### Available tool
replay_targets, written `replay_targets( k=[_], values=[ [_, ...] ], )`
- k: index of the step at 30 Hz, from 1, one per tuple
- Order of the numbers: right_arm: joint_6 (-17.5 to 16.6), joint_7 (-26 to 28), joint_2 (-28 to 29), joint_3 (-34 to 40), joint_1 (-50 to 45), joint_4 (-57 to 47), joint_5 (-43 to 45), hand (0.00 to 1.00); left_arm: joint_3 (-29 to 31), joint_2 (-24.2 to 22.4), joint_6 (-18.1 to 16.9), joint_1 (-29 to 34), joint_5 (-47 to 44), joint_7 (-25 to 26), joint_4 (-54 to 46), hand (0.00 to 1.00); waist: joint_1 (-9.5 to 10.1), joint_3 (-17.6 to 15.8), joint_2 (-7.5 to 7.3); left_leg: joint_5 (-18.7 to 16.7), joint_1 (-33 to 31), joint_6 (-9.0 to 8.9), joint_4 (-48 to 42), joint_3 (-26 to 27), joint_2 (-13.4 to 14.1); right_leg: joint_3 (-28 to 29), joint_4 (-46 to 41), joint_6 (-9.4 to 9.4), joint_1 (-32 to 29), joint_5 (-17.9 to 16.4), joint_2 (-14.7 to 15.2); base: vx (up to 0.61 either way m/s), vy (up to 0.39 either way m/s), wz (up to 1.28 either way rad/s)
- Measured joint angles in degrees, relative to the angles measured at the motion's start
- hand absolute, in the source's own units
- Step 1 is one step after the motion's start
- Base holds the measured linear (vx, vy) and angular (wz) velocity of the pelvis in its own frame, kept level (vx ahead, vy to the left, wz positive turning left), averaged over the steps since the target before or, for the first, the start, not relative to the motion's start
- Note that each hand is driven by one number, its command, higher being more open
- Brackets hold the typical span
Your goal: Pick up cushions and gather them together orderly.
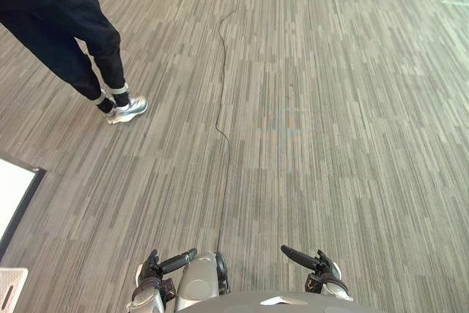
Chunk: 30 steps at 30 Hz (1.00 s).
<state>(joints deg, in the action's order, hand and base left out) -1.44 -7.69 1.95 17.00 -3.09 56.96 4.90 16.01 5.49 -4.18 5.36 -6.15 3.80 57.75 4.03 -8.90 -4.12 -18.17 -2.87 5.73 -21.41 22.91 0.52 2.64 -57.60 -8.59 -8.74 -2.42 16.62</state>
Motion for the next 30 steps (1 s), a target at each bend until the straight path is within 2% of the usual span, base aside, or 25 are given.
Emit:
replay_targets(
  k=[2,3,5,6,7,9,10,11,12,13,14,16,17,18,19,20,21,23,24,25,26,27,28,29,30],
  values=[
    [-0.6,0.0,-0.1,0.0,0.0,-1.5,-0.7,1.0,-0.3,-0.4,0.4,-0.1,0.0,0.0,0.3,1.0,-1.33,-0.1,0.77,0.0,6.6,-0.02,4.9,-0.2,-0.1,-5.3,-7.5,4.26,-6.7,-4.6,-1.0,0.44,0.064,-0.04],
    [-1.0,0.1,-0.2,-0.1,0.1,-2.2,-0.9,1.0,-1.7,-0.5,0.5,-0.6,-0.2,-0.1,0.5,1.0,-1.64,-0.2,1.18,0.1,9.3,-0.01,6.8,-0.3,-0.1,-8.8,-7.0,4.78,-10.1,-7.3,-1.7,0.39,0.007,0.06],
    [-1.4,0.1,-1.3,0.0,0.1,-2.2,-0.9,1.0,-3.9,-1.6,0.5,-2.6,-0.3,-0.2,2.2,1.0,-2.1,-0.7,1.91,0.1,13.6,0.04,9.6,-0.8,0.4,-14.6,0.1,7.09,-13.9,-10.3,-3.7,0.36,-0.052,0.17],
    [-1.2,0.2,-1.5,0.4,0.1,-2.3,-0.5,1.0,-4.0,-2.7,0.5,-3.1,-0.4,-0.3,2.3,1.0,-2.66,-0.9,2.13,0.0,15.2,0.08,11.0,-1.4,0.5,-16.3,5.1,7.4,-15.4,-10.4,-4.9,0.51,-0.138,0.43],
    [-1.3,0.1,-1.5,1.1,0.4,-2.4,-0.2,1.0,-4.1,-3.0,0.5,-3.9,-0.2,-0.9,2.4,1.0,-3.55,-1.0,2.21,0.0,16.8,0.07,12.8,-2.6,0.7,-17.0,14.8,7.16,-17.0,-9.7,-7.0,0.52,-0.203,0.54],
    [-1.2,0.1,-1.6,1.6,1.1,-2.0,-0.3,1.0,-4.1,-3.7,0.5,-4.4,-0.1,-1.1,2.8,1.0,-4.61,-1.4,1.97,-0.1,19.0,-0.16,14.9,-4.6,0.6,-16.2,27.2,6.16,-16.9,-6.3,-8.6,0.51,-0.245,0.64],
    [-1.0,0.2,-2.0,2.7,1.4,-1.0,-0.2,1.0,-4.0,-4.4,0.4,-5.5,0.1,-1.2,3.5,1.0,-5.2,-2.0,2.52,-0.3,21.7,-0.83,16.4,-7.1,0.7,-16.2,29.7,11.48,-15.4,0.6,-9.8,0.32,-0.156,0.45],
    [-1.0,0.2,-2.9,3.2,2.2,-0.7,-0.6,1.0,-3.8,-5.4,0.4,-6.4,0.1,-1.3,4.2,1.0,-4.57,-2.7,4.04,0.3,22.1,-1.87,16.4,-7.9,1.6,-16.6,28.6,11.35,-15.1,-0.6,-10.4,0.53,-0.241,0.29],
    [-1.2,0.1,-3.1,3.7,3.0,-0.4,-1.4,1.0,-3.6,-6.4,0.4,-7.0,0.1,-1.7,4.3,1.0,-4.2,-3.3,4.71,2.3,22.3,-4.76,16.1,-9.2,2.0,-16.5,25.4,11.82,-15.8,-4.2,-10.1,0.4,-0.198,0.05],
    [-0.8,0.2,-3.0,5.0,3.5,-0.2,-1.3,1.0,-3.5,-6.8,0.4,-7.0,0.2,-1.7,4.2,1.0,-4.7,-3.3,4.81,3.4,22.9,-6.66,15.3,-10.0,2.2,-16.7,22.1,12.41,-16.0,-7.6,-9.7,0.69,-0.364,0.16],
    [-0.8,0.2,-3.0,6.1,3.5,0.0,-1.4,1.0,-3.4,-7.3,0.5,-7.0,0.1,-1.6,4.3,1.0,-4.88,-3.3,5.82,3.5,22.5,-7.38,9.8,-11.7,4.2,-17.8,20.9,12.46,-13.8,-11.1,-10.5,0.58,-0.327,0.28],
    [-0.2,0.1,-3.0,6.0,3.2,0.1,-1.4,1.0,-3.2,-7.6,0.5,-7.0,0.2,-1.6,3.7,1.0,-5.57,-3.5,6.49,5.9,16.0,-15.21,-8.9,-16.3,7.7,-19.7,23.7,12.45,-8.6,-13.0,-12.1,0.48,-0.258,0.32],
    [0.0,0.1,-3.0,5.3,2.8,0.0,-1.4,1.0,-2.3,-8.1,0.5,-6.8,0.3,-1.8,2.4,1.0,-5.47,-3.6,7.15,9.7,9.5,-20.76,-24.7,-18.8,9.4,-20.2,27.0,12.6,-4.5,-13.1,-14.0,0.35,-0.156,0.15],
    [0.1,0.1,-3.0,5.3,2.8,0.0,-1.4,1.0,-2.1,-8.2,0.5,-6.7,0.3,-1.8,2.2,1.0,-5.43,-3.6,7.21,9.9,8.7,-20.68,-26.4,-18.8,9.5,-20.2,27.3,12.62,-4.1,-13.1,-14.3,0.5,-0.179,-0.12],
    [0.1,0.0,-2.8,2.9,2.3,0.1,-1.4,1.0,-0.9,-8.4,0.5,-6.6,0.5,-1.7,0.7,1.0,-4.87,-3.8,7.41,10.0,1.8,-20.21,-40.4,-17.2,11.7,-20.0,31.2,12.98,1.2,-13.3,-16.2,0.49,-0.148,-0.23],
    [0.2,0.0,-3.1,0.7,1.9,0.1,-1.3,1.0,-0.8,-8.3,0.3,-6.5,0.4,-1.6,-0.8,1.0,-4.54,-4.2,6.72,9.0,-3.5,-17.7,-44.4,-14.2,12.9,-19.6,35.4,13.41,6.7,-13.2,-17.3,0.41,-0.094,-0.26],
    [0.3,-0.1,-3.1,0.2,1.7,0.2,-1.3,1.0,-0.9,-8.4,-0.2,-6.3,0.3,-1.6,-1.6,1.0,-4.23,-4.2,6.62,8.3,-5.4,-16.06,-43.8,-12.7,13.2,-19.3,37.0,13.43,8.7,-13.2,-17.5,0.31,-0.037,-0.21],
    [0.4,-0.1,-3.1,-0.3,1.4,0.2,-1.1,1.0,-0.9,-8.8,-1.4,-5.7,-0.2,-1.6,-3.7,1.0,-3.43,-4.1,6.42,5.7,-10.0,-11.69,-36.1,-7.7,14.0,-17.7,41.5,12.66,13.9,-12.8,-17.7,0.42,-0.01,-0.39],
    [0.5,-0.1,-3.2,-0.3,1.3,0.2,-0.9,1.0,-1.0,-8.9,-1.7,-5.8,-0.3,-1.6,-4.1,1.0,-2.97,-4.1,6.44,5.0,-10.8,-10.64,-31.6,-6.2,14.0,-17.2,42.7,12.3,15.3,-12.6,-17.5,0.41,0.039,-0.61],
    [0.7,-0.2,-3.0,-0.4,1.3,0.2,-0.6,1.0,-0.9,-9.2,-2.1,-5.8,-0.3,-1.7,-4.6,1.0,-2.37,-4.3,6.13,4.7,-12.0,-9.86,-20.6,-5.1,13.0,-15.9,44.9,11.66,18.6,-12.4,-16.9,0.56,0.117,-0.57],
    [0.7,-0.3,-2.6,-0.4,1.4,0.2,-0.2,1.0,-0.9,-9.2,-2.3,-6.0,-0.3,-1.7,-4.8,1.0,-2.03,-4.5,5.73,5.4,-12.8,-9.49,-12.1,-5.6,11.9,-14.9,46.4,10.96,20.4,-12.4,-16.4,0.49,0.132,-0.51],
    [0.7,-0.4,-2.5,-0.4,1.4,0.2,-0.2,1.0,-0.9,-9.1,-2.5,-6.1,-0.4,-1.8,-4.7,1.0,-1.82,-4.5,5.58,6.2,-13.1,-9.59,-8.2,-6.3,11.3,-14.6,46.8,10.53,21.0,-12.5,-16.1,0.49,0.158,-0.49],
    [0.6,-0.5,-2.1,-0.4,1.2,0.2,-0.2,1.0,-0.9,-9.1,-2.9,-6.4,-0.6,-1.8,-4.8,1.0,-1.37,-4.3,4.96,8.9,-13.7,-9.79,0.3,-7.8,9.9,-13.3,47.5,9.08,21.7,-13.2,-15.3,0.51,0.233,-0.65],
    [0.7,-0.9,-1.9,-0.9,1.0,0.3,-0.2,1.0,-0.6,-9.2,-3.1,-6.5,-0.9,-1.8,-4.7,1.0,-1.13,-4.1,4.56,14.1,-14.2,-9.49,4.1,-9.8,9.2,-11.5,48.5,6.83,23.6,-14.8,-14.4,0.54,0.264,-0.72],
    [0.7,-1.1,-1.6,-0.9,0.9,0.3,-0.2,1.0,-0.1,-9.2,-3.0,-6.4,-0.9,-1.7,-4.6,1.0,-0.96,-3.9,4.16,16.9,-14.0,-8.94,3.7,-9.9,9.0,-10.4,48.9,6.17,24.3,-15.2,-13.8,0.56,0.284,-0.69]
  ],
)
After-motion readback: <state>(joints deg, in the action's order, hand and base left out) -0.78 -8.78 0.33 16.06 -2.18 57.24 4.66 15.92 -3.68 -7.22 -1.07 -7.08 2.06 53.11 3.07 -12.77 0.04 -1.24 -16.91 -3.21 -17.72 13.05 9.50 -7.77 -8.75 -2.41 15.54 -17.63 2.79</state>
